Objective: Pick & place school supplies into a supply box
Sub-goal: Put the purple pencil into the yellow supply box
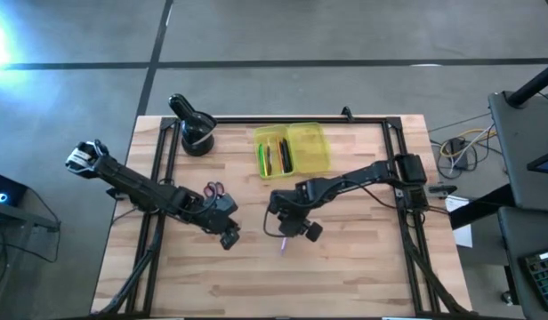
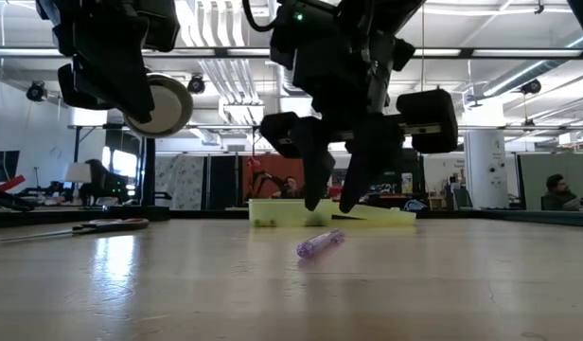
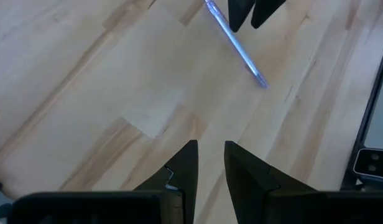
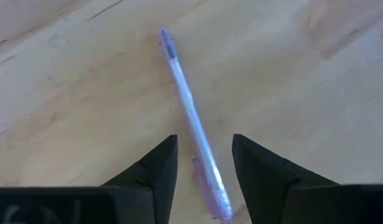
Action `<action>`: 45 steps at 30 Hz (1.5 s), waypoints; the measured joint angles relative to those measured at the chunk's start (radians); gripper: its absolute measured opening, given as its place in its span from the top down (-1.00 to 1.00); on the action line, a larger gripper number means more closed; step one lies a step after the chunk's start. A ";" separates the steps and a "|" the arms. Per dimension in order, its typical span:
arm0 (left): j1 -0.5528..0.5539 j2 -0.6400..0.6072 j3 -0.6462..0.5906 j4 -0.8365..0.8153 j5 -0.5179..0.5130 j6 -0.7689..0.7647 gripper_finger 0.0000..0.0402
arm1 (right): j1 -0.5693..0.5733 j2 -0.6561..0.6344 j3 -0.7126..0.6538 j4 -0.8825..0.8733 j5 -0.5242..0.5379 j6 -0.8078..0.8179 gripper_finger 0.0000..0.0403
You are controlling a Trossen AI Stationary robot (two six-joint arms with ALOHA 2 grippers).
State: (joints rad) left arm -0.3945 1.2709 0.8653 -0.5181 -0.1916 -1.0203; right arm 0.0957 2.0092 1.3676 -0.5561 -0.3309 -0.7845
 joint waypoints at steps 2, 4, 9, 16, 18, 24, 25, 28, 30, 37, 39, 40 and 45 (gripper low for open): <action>-0.002 0.000 -0.003 -0.001 0.000 -0.009 0.69 | -0.002 0.001 0.003 0.004 0.000 -0.001 0.25; -0.003 0.000 -0.003 0.000 0.000 -0.010 0.69 | -0.003 0.000 0.003 0.012 0.008 -0.001 0.24; -0.003 0.000 -0.003 0.001 -0.006 -0.010 0.69 | -0.012 -0.002 0.003 0.013 0.025 0.003 0.26; -0.003 0.000 -0.003 0.002 -0.008 -0.010 0.69 | -0.031 -0.087 0.003 0.009 -0.100 0.022 0.33; -0.003 0.000 -0.003 0.002 -0.008 -0.009 0.69 | -0.048 -0.115 0.003 0.015 -0.141 0.022 0.36; -0.003 0.000 -0.003 0.002 -0.012 -0.004 0.69 | -0.119 -0.126 0.001 0.013 -0.148 0.026 0.42; -0.003 0.000 -0.003 0.002 -0.012 -0.004 0.69 | -0.132 -0.123 0.000 0.013 -0.149 0.026 0.43; -0.003 0.000 -0.003 0.003 -0.012 -0.004 0.69 | -0.166 -0.099 -0.002 0.014 -0.147 0.025 0.46; -0.003 0.000 -0.003 0.002 -0.012 -0.004 0.69 | -0.177 -0.078 -0.004 0.011 -0.129 0.024 0.46; -0.003 0.000 -0.003 0.002 -0.012 -0.009 0.69 | -0.158 -0.026 -0.004 -0.002 -0.089 -0.069 0.37; -0.005 0.000 -0.003 0.001 -0.012 -0.013 0.69 | -0.153 -0.014 -0.004 -0.002 -0.089 -0.075 0.35; -0.007 0.000 -0.003 0.002 -0.012 -0.017 0.69 | -0.153 -0.012 -0.004 -0.005 -0.089 -0.075 0.33; -0.016 0.000 -0.003 0.002 -0.012 -0.034 0.69 | -0.156 0.006 -0.008 -0.017 -0.097 -0.074 0.30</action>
State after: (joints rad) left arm -0.4104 1.2709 0.8619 -0.5162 -0.2037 -1.0544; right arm -0.0603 2.0148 1.3592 -0.5733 -0.4276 -0.8587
